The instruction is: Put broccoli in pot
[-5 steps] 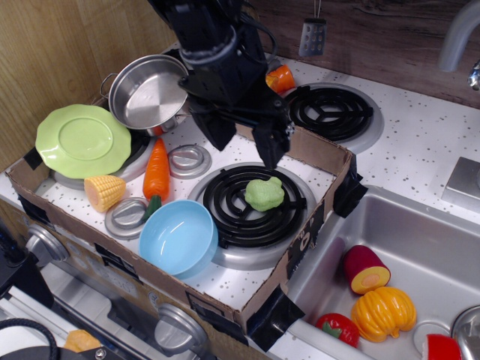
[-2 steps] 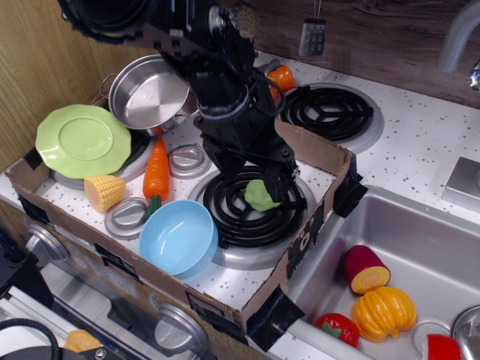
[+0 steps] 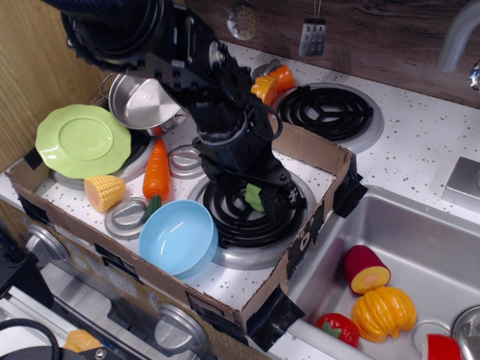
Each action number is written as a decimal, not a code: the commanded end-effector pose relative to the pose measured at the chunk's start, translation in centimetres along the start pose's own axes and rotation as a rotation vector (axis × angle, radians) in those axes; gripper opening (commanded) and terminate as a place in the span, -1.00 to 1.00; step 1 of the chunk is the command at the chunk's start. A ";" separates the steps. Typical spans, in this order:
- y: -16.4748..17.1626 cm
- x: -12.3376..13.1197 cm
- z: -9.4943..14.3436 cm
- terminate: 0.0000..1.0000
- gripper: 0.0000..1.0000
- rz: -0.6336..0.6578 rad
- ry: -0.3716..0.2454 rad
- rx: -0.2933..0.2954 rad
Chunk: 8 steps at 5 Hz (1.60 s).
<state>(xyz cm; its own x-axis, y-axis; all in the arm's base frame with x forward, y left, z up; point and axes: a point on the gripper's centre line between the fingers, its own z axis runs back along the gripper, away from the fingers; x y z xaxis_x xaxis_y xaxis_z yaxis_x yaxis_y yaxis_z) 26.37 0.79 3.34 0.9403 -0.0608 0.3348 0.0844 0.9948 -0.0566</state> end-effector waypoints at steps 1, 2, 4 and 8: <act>0.8 0.7 -0.5 -1.00 1.00 -0.044 -0.020 0.049; 1.3 1.0 -1.1 -1.00 1.00 -0.082 -0.026 0.045; 1.5 2.2 -1.8 -1.00 -1.00 -0.121 -0.045 0.033; 4.3 6.9 8.9 -1.00 -1.00 -0.260 -0.024 0.174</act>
<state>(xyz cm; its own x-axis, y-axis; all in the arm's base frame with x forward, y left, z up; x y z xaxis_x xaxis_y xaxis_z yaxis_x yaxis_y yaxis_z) 29.62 5.95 12.07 0.9052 -0.3186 0.2813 0.2809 0.9452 0.1666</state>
